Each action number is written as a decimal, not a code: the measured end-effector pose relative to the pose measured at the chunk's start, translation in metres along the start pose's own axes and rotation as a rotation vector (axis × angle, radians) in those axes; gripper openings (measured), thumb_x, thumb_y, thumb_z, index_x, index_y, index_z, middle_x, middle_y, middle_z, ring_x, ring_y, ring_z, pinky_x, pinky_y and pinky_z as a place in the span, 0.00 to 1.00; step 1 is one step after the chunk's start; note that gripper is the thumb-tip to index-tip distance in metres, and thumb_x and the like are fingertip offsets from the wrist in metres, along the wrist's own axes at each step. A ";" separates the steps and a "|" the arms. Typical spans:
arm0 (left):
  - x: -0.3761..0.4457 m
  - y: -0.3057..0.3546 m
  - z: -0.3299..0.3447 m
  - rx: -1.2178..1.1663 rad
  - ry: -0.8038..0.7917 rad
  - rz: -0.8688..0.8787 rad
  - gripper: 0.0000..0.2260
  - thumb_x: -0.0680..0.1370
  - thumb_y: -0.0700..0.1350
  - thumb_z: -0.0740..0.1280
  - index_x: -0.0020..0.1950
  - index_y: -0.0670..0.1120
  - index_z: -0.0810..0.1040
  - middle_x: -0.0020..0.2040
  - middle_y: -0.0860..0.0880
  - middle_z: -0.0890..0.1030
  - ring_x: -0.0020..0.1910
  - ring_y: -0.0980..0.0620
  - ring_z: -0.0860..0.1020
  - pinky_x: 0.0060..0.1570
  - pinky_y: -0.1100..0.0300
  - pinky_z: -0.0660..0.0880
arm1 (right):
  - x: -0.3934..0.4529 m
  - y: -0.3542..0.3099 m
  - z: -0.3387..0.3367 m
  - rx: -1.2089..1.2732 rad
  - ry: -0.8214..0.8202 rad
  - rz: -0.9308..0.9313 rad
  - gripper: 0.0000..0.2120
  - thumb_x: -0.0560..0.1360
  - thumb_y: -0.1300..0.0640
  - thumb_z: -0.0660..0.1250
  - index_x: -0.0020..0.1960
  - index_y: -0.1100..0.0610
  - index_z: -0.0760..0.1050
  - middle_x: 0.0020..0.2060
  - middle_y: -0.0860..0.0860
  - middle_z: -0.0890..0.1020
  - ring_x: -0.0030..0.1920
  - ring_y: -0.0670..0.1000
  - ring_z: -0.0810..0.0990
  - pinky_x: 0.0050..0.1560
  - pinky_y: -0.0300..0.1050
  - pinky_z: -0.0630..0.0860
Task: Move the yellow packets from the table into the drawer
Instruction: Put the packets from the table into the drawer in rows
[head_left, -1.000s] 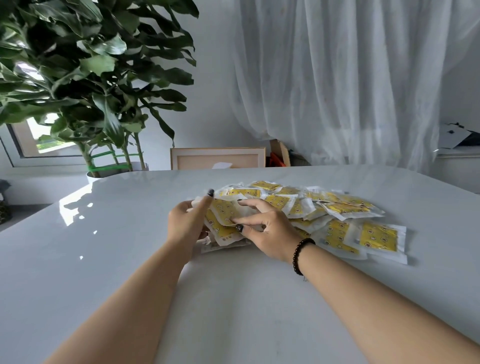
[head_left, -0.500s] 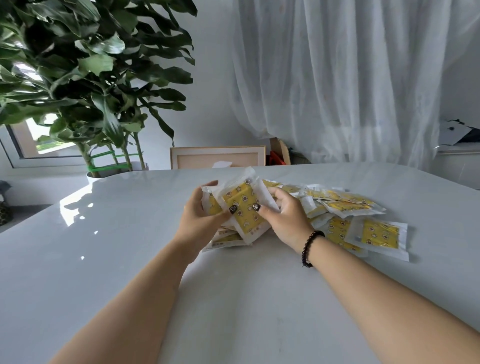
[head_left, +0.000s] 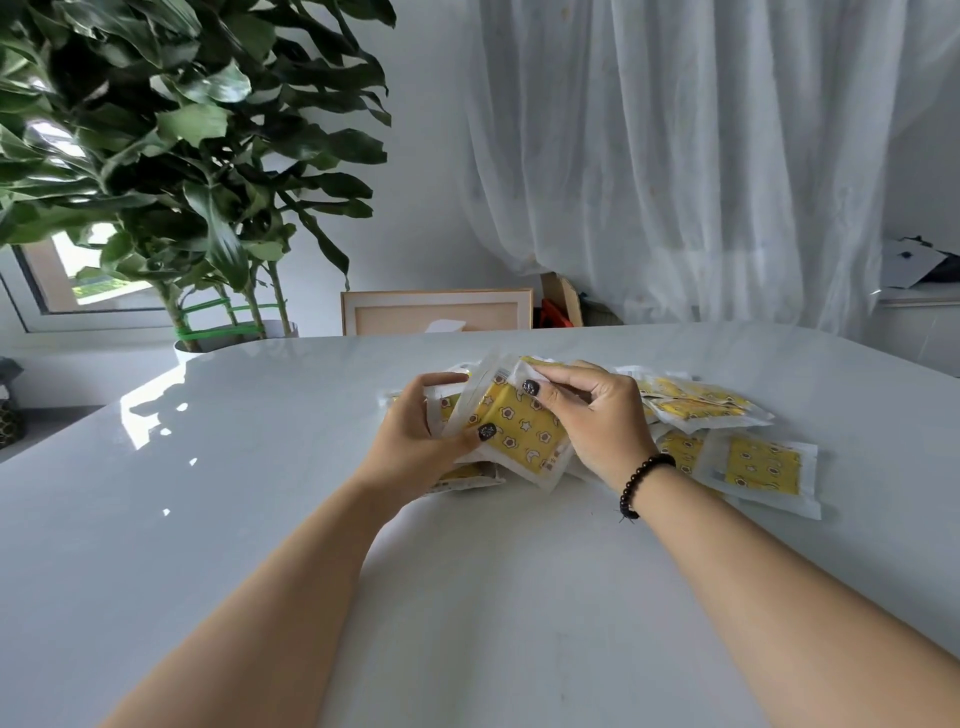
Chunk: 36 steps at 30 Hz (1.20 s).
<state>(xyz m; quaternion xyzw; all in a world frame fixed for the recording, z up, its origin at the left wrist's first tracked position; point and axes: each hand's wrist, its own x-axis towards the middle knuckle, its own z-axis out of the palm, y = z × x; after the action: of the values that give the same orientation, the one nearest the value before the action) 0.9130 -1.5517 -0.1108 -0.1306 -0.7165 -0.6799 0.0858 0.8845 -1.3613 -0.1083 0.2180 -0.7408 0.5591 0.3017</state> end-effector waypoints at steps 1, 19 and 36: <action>0.000 0.001 0.000 -0.036 0.006 -0.002 0.20 0.71 0.31 0.71 0.57 0.50 0.74 0.47 0.44 0.84 0.47 0.46 0.84 0.47 0.49 0.81 | 0.000 -0.001 0.001 -0.014 0.016 -0.028 0.11 0.72 0.66 0.71 0.54 0.60 0.82 0.47 0.49 0.84 0.50 0.44 0.82 0.54 0.38 0.78; -0.003 0.009 -0.002 -0.068 0.084 0.022 0.17 0.71 0.28 0.71 0.53 0.45 0.76 0.43 0.46 0.82 0.39 0.51 0.83 0.38 0.57 0.81 | -0.003 -0.003 -0.013 -0.028 -0.305 0.213 0.05 0.68 0.62 0.76 0.42 0.54 0.82 0.37 0.46 0.83 0.37 0.40 0.79 0.39 0.33 0.77; -0.004 -0.004 0.010 0.301 -0.160 0.073 0.20 0.68 0.32 0.75 0.48 0.53 0.75 0.41 0.52 0.83 0.40 0.54 0.82 0.41 0.57 0.81 | 0.004 -0.014 -0.034 0.029 -0.439 0.335 0.09 0.65 0.53 0.77 0.34 0.56 0.80 0.28 0.45 0.78 0.31 0.39 0.74 0.38 0.30 0.70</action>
<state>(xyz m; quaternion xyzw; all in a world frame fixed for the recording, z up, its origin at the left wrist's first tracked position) 0.9165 -1.5427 -0.1167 -0.1959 -0.8097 -0.5486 0.0714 0.8981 -1.3323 -0.0887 0.2129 -0.8063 0.5509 0.0341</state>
